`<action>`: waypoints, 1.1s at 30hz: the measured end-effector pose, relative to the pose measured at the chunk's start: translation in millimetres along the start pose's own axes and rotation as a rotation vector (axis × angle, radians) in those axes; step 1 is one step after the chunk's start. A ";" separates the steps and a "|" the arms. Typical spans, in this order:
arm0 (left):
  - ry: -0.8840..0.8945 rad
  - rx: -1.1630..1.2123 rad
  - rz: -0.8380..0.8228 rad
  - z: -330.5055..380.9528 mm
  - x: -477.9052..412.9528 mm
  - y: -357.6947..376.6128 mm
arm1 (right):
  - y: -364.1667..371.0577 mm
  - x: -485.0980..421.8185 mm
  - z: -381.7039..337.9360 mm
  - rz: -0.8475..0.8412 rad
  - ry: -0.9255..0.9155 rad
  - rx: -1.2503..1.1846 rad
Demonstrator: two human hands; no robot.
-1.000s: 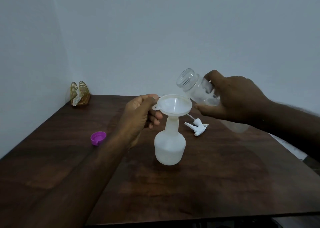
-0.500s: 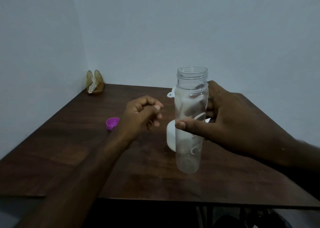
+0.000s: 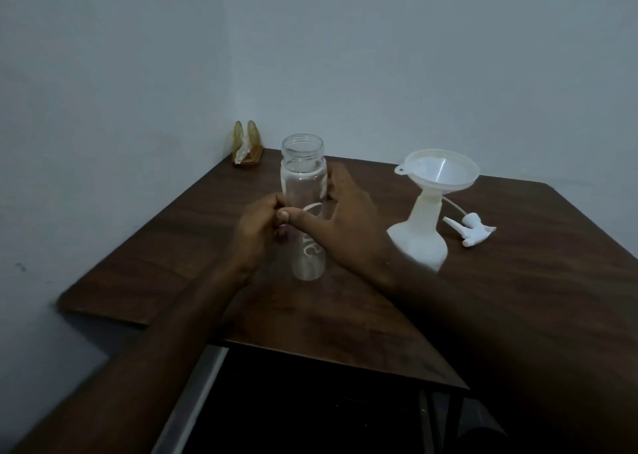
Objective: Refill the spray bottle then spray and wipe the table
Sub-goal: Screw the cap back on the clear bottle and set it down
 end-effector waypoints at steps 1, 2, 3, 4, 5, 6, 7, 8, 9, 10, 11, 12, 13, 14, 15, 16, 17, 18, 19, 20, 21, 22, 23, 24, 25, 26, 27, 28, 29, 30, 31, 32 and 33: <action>-0.003 0.001 -0.021 -6.1 -0.1 -4.2 | 7.2 -4.5 4.4 -0.003 0.009 -0.006; 0.008 -0.013 -0.064 -12.0 1.0 -5.8 | 13.4 -8.5 9.2 -0.004 0.021 -0.015; 0.017 -0.037 -0.120 -17.3 2.5 -4.3 | 18.6 -11.9 13.3 -0.002 0.035 -0.028; 0.007 -0.069 -0.163 -24.1 4.4 -2.1 | 22.7 -15.1 16.4 0.002 0.047 -0.043; -0.008 -0.134 -0.173 -30.4 5.2 -1.9 | 25.6 -18.5 18.9 0.009 0.052 -0.059; -0.004 -0.217 -0.153 -31.8 6.4 -3.2 | 27.4 -20.7 19.9 0.019 0.054 -0.073; 0.014 -0.288 -0.127 -30.7 6.3 -4.0 | 28.1 -21.5 21.4 0.023 0.059 -0.083; 0.035 -0.331 -0.099 -28.6 5.3 -2.9 | 27.7 -20.9 23.9 0.003 0.069 -0.092; 0.052 -0.340 -0.045 -30.3 2.7 -14.9 | 41.6 -25.6 26.3 -0.062 0.082 -0.112; 0.075 -0.329 0.000 -32.5 0.4 -24.6 | 52.5 -27.8 31.7 -0.123 0.109 -0.136; 0.099 -0.302 0.016 -32.1 -0.6 -24.5 | 51.6 -23.9 40.9 -0.154 0.152 -0.166; 0.106 -0.283 0.026 -33.1 -0.6 -26.3 | 50.2 -20.3 51.7 -0.173 0.198 -0.200; 0.110 -0.273 0.035 -33.6 -1.4 -28.1 | 46.8 -17.2 61.7 -0.172 0.239 -0.215; 0.106 -0.279 0.044 -34.0 -2.5 -29.3 | 41.4 -15.1 70.7 -0.148 0.269 -0.194; 0.098 -0.294 0.057 -34.4 -3.9 -31.6 | 37.5 -15.0 79.2 -0.121 0.292 -0.159; 0.087 -0.306 0.072 -35.9 -4.7 -35.5 | 38.7 -16.4 88.4 -0.105 0.318 -0.123; 0.082 -0.311 0.085 -37.3 -5.5 -38.7 | 42.8 -18.5 97.5 -0.100 0.351 -0.094; 0.083 -0.322 0.092 -38.1 -5.5 -40.5 | 47.7 -20.2 105.6 -0.100 0.383 -0.071; 0.088 -0.330 0.097 -38.1 -4.6 -41.3 | 53.7 -22.5 112.5 -0.105 0.409 -0.055; 0.099 -0.336 0.101 -37.5 -3.0 -41.3 | 59.5 -25.4 118.8 -0.110 0.423 -0.037; 0.109 -0.340 0.103 -37.4 -2.0 -41.0 | 65.4 -29.3 123.8 -0.117 0.426 -0.010; 0.110 -0.337 0.107 -38.6 -1.2 -40.4 | 71.1 -33.3 127.3 -0.131 0.422 0.029; 0.103 -0.330 0.109 -41.0 -0.7 -39.9 | 77.6 -37.6 129.6 -0.152 0.415 0.075; 0.094 -0.321 0.109 -44.7 -0.6 -39.2 | 83.7 -41.7 131.2 -0.173 0.410 0.113; 0.085 -0.316 0.108 -48.2 -0.4 -38.8 | 89.2 -45.5 131.8 -0.192 0.407 0.128; 0.078 -0.317 0.106 -51.0 0.0 -38.4 | 94.3 -48.5 131.9 -0.210 0.405 0.121; 0.075 -0.323 0.104 -52.6 0.2 -38.1 | 98.7 -51.3 131.6 -0.229 0.400 0.108; 0.076 -0.327 0.099 -53.4 0.6 -37.9 | 102.3 -53.7 130.6 -0.243 0.391 0.104; 0.076 -0.327 0.094 -53.9 0.6 -37.6 | 104.7 -55.6 129.3 -0.248 0.377 0.114; 0.073 -0.329 0.090 -54.6 0.8 -37.0 | 105.5 -57.1 127.7 -0.240 0.359 0.135; 0.068 -0.330 0.086 -55.4 0.5 -36.6 | 105.1 -58.4 125.1 -0.219 0.337 0.159; 0.062 -0.331 0.082 -56.4 0.2 -36.0 | 103.8 -59.0 122.7 -0.190 0.319 0.170; 0.058 -0.332 0.080 -57.2 -0.1 -35.5 | 102.0 -59.2 121.4 -0.159 0.313 0.162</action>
Point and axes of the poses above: each hand's wrist, its own x-axis away from the middle knuckle, its own y-axis out of the palm, z = x × y, the point moved 10 cm from there along -x, towards the middle knuckle, and after that the axes turned 3 degrees about y, right-handed, at the moved point
